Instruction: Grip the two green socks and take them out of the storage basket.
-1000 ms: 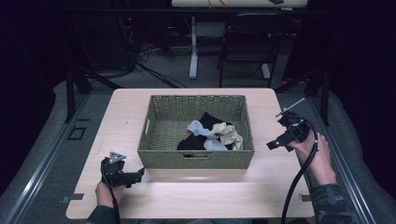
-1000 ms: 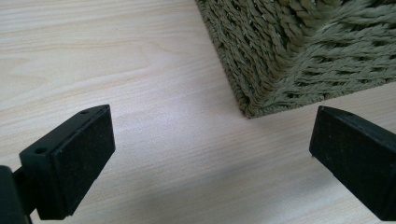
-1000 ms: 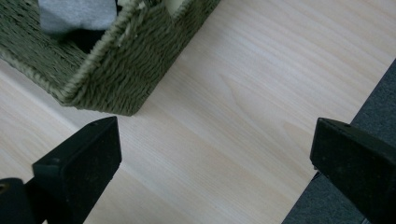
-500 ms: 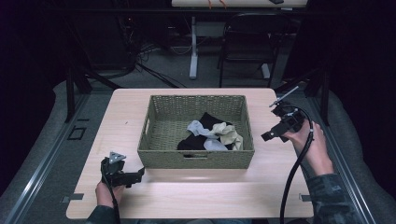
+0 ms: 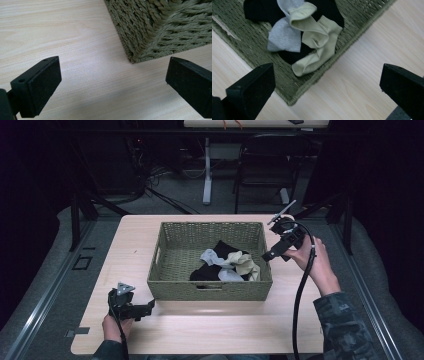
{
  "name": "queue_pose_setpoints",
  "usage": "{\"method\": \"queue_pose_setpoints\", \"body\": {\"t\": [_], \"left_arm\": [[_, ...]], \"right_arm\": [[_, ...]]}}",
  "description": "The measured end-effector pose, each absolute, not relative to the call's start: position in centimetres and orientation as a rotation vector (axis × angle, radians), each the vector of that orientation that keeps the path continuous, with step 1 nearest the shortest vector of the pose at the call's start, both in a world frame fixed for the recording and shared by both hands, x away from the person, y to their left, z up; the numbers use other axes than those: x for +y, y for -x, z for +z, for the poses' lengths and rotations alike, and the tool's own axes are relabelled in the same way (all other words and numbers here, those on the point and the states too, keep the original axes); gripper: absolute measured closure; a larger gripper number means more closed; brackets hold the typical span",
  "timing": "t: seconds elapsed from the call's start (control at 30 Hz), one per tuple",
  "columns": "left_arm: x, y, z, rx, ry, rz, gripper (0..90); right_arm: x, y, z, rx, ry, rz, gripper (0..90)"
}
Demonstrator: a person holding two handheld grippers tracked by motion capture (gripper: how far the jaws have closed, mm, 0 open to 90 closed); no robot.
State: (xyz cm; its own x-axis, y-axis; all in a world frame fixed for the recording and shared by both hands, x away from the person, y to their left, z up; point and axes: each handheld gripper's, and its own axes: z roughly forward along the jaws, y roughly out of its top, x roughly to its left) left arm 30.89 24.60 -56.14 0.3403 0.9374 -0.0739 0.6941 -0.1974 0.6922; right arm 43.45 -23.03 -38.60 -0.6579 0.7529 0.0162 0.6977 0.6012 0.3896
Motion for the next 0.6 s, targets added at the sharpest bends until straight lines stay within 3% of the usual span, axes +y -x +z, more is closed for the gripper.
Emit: {"method": "queue_pose_setpoints", "body": {"t": [0.6], "left_arm": [[24.6,-30.9,-56.2,1.419,-1.966,0.49,0.1]], "right_arm": [[-17.9,-46.5,-40.8,2.804,-1.115,0.487,0.0]]}}
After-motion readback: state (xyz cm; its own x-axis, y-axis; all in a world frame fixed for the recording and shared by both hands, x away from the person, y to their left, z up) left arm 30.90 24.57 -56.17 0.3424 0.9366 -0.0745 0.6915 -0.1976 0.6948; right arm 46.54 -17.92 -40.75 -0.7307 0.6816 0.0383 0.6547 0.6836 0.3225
